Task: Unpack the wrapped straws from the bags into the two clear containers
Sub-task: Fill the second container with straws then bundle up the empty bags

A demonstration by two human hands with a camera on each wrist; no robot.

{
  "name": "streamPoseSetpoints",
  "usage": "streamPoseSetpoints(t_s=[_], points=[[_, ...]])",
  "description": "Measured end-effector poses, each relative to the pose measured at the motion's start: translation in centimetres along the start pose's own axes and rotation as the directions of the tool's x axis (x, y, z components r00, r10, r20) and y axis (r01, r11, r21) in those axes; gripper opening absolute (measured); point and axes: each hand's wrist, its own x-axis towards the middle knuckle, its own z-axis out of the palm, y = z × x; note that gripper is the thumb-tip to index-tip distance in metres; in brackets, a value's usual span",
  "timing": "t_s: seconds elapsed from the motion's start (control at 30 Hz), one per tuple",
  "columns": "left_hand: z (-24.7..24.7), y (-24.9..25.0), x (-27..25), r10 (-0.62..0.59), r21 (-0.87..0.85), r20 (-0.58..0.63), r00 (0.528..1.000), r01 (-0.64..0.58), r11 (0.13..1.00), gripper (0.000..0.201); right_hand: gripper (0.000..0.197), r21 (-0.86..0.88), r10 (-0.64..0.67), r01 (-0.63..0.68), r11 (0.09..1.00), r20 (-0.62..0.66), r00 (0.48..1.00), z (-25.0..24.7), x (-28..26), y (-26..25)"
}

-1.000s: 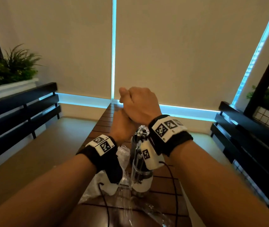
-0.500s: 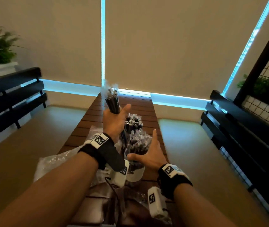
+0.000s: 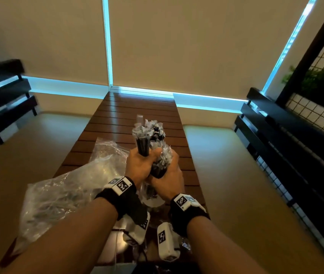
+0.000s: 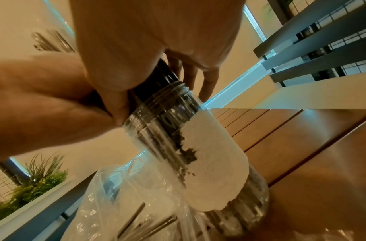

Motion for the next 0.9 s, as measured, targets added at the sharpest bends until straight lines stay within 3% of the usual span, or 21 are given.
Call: streamPoseSetpoints(t_s=[0.1,0.2,0.3,0.47,0.57,0.67,0.77,0.9], points=[[0.0,-1.2,-0.4,-0.006,-0.007,0.047,0.999,0.007,1.000,0.017,0.091,0.026,0.008,-0.007,1.000,-0.017,1.000,0.0,-0.2,0.4],[-0.4,-2.8,-0.1,-0.033,0.146,0.060,0.998,0.024,0.989,0.045,0.085,0.030,0.018,-0.017,0.999,-0.020,1.000,-0.1,-0.4,0.6],[-1.4,-3.4,0.2,0.025,0.349,0.088,0.996,-0.054,0.936,0.057,0.081,0.007,0.008,-0.008,1.000,-0.009,1.000,-0.1,-0.1,0.9],[-2.4,-0.3,-1.2,0.126,0.435,0.114,0.986,-0.163,0.886,0.093,0.084,0.028,0.004,-0.004,1.000,-0.008,1.000,0.1,-0.2,1.1],[-2.3,3.1,-0.6,0.313,0.535,0.120,0.942,-0.327,0.779,0.091,0.087,0.025,-0.017,0.017,1.000,0.008,1.000,-0.2,-0.3,1.0],[-1.3,7.0,1.1,0.466,0.630,0.269,0.843,-0.520,0.577,0.067,0.088,0.002,-0.033,0.033,0.999,0.016,0.999,-0.4,-0.2,1.1],[-0.4,8.1,2.2,0.275,0.727,0.482,0.832,-0.555,0.404,0.053,0.091,0.014,-0.049,0.048,0.999,0.030,0.998,-0.4,0.0,1.2],[-1.0,4.3,0.6,0.035,0.759,0.535,0.844,-0.498,0.420,0.070,0.108,0.046,-0.024,0.020,0.999,0.093,0.995,-0.5,-0.1,1.3]])
